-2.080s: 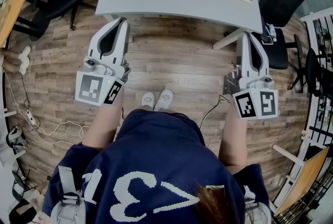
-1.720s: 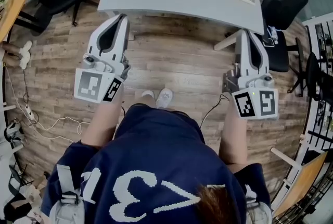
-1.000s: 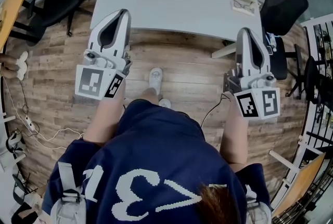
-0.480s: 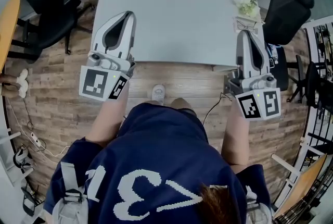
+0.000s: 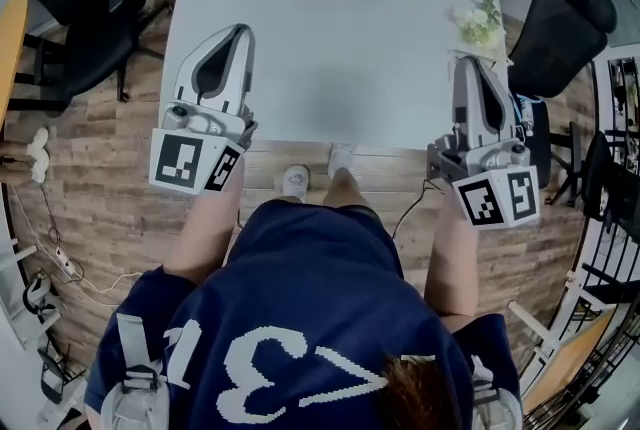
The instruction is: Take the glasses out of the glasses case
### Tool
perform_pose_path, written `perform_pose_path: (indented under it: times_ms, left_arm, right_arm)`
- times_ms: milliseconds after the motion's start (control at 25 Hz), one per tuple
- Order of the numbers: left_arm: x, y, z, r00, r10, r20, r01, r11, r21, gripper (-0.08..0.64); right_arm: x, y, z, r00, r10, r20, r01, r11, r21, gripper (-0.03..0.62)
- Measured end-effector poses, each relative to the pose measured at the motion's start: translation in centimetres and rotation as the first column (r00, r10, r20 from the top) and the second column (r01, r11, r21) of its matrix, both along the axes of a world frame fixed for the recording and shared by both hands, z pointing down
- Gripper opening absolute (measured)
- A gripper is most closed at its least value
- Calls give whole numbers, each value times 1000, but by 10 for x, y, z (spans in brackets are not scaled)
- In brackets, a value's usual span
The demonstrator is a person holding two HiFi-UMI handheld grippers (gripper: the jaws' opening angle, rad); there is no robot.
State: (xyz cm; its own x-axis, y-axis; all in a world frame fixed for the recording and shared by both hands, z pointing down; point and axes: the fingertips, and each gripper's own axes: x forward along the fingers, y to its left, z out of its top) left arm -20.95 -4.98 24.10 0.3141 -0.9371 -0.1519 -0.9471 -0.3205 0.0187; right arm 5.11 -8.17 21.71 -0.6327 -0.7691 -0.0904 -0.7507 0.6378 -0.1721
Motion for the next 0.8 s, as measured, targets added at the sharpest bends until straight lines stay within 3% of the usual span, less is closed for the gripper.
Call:
perform_pose_path:
  times_ms: [520, 800]
  left_arm:
    - [26, -104, -13, 980, -192, 50, 192, 981, 11, 17]
    - [44, -128, -11, 985, -165, 50, 165, 986, 3, 17]
  right_arm:
    - [6, -163, -23, 978, -205, 27, 203, 977, 59, 26]
    - [11, -183, -14, 977, -205, 52, 203, 978, 37, 26]
